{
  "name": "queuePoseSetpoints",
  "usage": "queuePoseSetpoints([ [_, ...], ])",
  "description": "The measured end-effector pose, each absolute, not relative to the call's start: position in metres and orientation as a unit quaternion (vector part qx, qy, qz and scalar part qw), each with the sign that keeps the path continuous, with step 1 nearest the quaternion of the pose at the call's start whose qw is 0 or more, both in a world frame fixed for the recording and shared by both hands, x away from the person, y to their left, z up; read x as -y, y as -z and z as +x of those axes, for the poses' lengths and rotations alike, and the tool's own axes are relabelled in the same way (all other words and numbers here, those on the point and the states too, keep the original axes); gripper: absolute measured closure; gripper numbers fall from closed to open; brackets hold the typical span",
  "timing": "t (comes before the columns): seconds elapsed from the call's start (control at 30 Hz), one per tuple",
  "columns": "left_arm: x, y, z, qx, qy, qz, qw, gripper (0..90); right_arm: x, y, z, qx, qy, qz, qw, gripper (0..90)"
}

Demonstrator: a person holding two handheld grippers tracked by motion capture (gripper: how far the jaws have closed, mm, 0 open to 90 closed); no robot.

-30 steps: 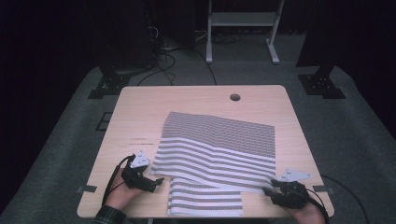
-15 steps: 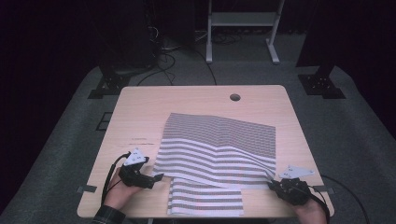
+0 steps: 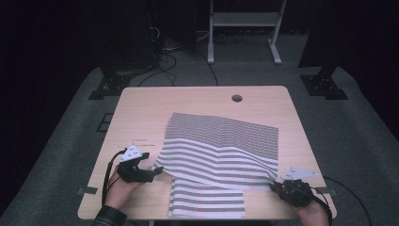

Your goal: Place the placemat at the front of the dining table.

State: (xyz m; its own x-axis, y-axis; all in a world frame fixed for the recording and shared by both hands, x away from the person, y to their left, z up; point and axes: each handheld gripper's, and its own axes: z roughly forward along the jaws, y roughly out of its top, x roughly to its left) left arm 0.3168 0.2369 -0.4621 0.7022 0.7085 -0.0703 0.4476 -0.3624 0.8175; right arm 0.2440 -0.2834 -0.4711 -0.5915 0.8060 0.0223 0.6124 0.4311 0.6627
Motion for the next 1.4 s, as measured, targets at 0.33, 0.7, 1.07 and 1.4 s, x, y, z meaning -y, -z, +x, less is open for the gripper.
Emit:
queuePoseSetpoints([
  [0.33,-0.238,0.456,0.315,-0.352,-0.152,0.802,0.457,13.6,0.283,0.471,0.244,-0.833,-0.321,0.424,0.151,83.4],
  [0.7,-0.230,0.469,0.325,-0.377,-0.132,0.819,0.412,13.7,0.283,0.471,0.244,-0.833,-0.320,0.424,0.152,83.5],
  [1.07,-0.216,0.474,0.316,-0.379,-0.128,0.838,0.371,32.2,0.283,0.471,0.244,-0.833,-0.320,0.424,0.153,83.5],
  [1.4,-0.219,0.470,0.316,-0.405,-0.099,0.832,0.366,80.6,0.283,0.471,0.244,-0.834,-0.319,0.423,0.153,83.6],
])
